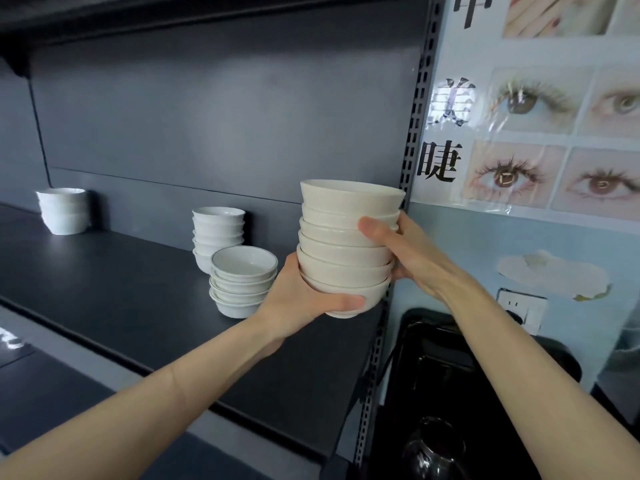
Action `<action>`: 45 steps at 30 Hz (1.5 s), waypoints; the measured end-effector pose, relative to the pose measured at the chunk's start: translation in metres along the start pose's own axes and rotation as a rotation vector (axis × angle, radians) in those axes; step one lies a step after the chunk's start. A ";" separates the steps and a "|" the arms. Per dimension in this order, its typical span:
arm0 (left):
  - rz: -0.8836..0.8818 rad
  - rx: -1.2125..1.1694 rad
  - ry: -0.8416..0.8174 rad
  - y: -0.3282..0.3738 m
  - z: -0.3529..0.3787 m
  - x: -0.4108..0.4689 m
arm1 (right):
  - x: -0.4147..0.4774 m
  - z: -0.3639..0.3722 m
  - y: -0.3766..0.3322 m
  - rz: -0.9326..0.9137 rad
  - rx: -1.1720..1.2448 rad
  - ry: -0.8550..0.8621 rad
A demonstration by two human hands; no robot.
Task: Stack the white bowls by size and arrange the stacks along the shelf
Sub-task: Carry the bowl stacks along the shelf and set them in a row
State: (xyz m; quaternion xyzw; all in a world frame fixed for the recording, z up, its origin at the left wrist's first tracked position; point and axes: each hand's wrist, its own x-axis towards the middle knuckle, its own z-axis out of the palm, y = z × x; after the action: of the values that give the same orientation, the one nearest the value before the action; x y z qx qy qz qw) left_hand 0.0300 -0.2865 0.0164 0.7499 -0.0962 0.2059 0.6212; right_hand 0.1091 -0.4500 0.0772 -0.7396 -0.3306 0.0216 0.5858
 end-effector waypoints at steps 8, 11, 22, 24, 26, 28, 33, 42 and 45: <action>0.021 0.046 0.122 0.049 -0.072 -0.060 | -0.013 0.077 -0.070 -0.105 0.044 -0.109; 0.043 0.085 0.152 0.062 -0.116 -0.091 | -0.012 0.125 -0.089 -0.133 0.075 -0.163; -0.027 0.198 0.341 0.078 -0.319 -0.222 | -0.009 0.370 -0.145 -0.127 0.215 -0.362; -0.050 0.215 0.369 0.078 -0.354 -0.242 | -0.004 0.414 -0.151 -0.143 0.226 -0.406; -0.076 0.225 0.414 0.077 -0.390 -0.261 | 0.001 0.456 -0.160 -0.148 0.241 -0.452; -0.088 0.231 0.468 0.075 -0.423 -0.274 | 0.009 0.495 -0.169 -0.160 0.256 -0.503; -0.115 0.241 0.555 0.062 -0.510 -0.290 | 0.044 0.587 -0.185 -0.185 0.247 -0.568; -0.150 0.266 0.705 0.009 -0.684 -0.276 | 0.148 0.760 -0.194 -0.242 0.264 -0.693; -0.164 0.269 0.759 -0.010 -0.744 -0.267 | 0.186 0.816 -0.196 -0.257 0.290 -0.738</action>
State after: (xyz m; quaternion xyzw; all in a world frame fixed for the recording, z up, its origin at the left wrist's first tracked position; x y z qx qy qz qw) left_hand -0.3461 0.4087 -0.0002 0.7003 0.2277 0.4284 0.5236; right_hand -0.1785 0.3598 0.0611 -0.5448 -0.6016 0.2579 0.5241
